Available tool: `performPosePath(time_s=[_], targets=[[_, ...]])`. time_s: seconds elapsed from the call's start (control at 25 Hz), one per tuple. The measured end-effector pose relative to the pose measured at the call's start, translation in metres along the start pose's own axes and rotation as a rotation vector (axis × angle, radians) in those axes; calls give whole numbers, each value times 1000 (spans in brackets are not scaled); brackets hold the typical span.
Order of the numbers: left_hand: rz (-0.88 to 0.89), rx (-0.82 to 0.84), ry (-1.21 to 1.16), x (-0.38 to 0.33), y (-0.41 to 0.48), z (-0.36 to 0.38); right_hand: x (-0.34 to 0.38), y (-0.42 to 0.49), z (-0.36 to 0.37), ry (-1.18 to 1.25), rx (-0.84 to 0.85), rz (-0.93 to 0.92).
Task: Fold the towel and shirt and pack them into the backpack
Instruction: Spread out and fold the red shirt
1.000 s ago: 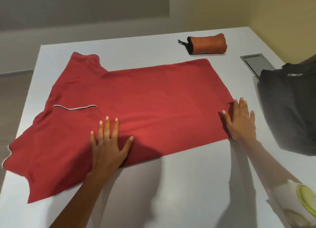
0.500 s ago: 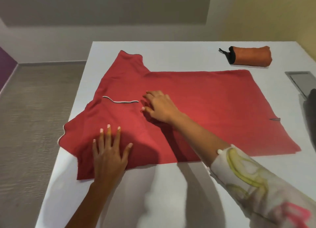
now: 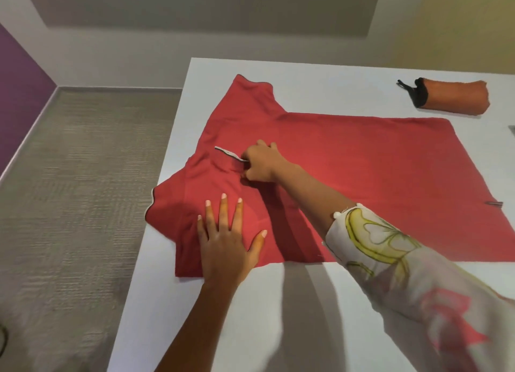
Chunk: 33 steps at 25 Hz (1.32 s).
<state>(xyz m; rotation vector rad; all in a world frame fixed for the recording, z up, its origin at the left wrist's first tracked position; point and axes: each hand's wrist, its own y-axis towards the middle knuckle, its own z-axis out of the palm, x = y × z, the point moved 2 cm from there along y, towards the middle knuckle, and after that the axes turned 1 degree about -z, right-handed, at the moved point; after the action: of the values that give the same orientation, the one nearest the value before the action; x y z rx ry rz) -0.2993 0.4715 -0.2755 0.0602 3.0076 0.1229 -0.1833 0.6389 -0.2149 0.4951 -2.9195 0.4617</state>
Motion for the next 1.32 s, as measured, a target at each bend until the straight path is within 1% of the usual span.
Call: performPosePath(time_s=[0.08,0.16,0.24,0.32,0.4,0.52,0.6,0.72,0.8,0.88,0.96,1.04,1.08,1.16,1.32], targets=[[-5,2,9,0,0,-1,2,-12,-4,59,-74,-57],[4,8,20,0,0,-2,4,-33,-5,99,-185,-145],[-3,3,30,0,-2,-3,6,-60,-3,49,-314,-270],[-64,-11,35,3,-11,-3,7,-88,5,-36,-391,-373],[-105,-30,30,9,-26,-2,6,-113,21,-98,-399,-417],[-76,-24,65,24,-43,-2,-1,-144,51,-170,-359,-418],[-57,-27,84,29,-44,-7,-5,-157,67,-172,-313,-387],[-113,-57,34,32,-44,-15,-6,-169,75,-91,-255,-325],[-182,-110,-35,31,-41,-22,-4,-174,70,46,-271,-289],[-205,-178,-98,22,-34,-30,-2,-174,65,208,-341,-219],[-110,-257,-121,6,-21,-34,-2,-169,66,257,-403,-102],[48,-265,-120,-9,-8,-29,-4,-165,74,185,-348,31],[113,-227,-118,-14,-2,-24,-6,-165,82,140,-307,76],[191,-138,-106,-18,8,-11,-12,-168,97,78,-271,112],[260,-40,-57,-9,11,6,-13,-169,103,36,-272,134]])
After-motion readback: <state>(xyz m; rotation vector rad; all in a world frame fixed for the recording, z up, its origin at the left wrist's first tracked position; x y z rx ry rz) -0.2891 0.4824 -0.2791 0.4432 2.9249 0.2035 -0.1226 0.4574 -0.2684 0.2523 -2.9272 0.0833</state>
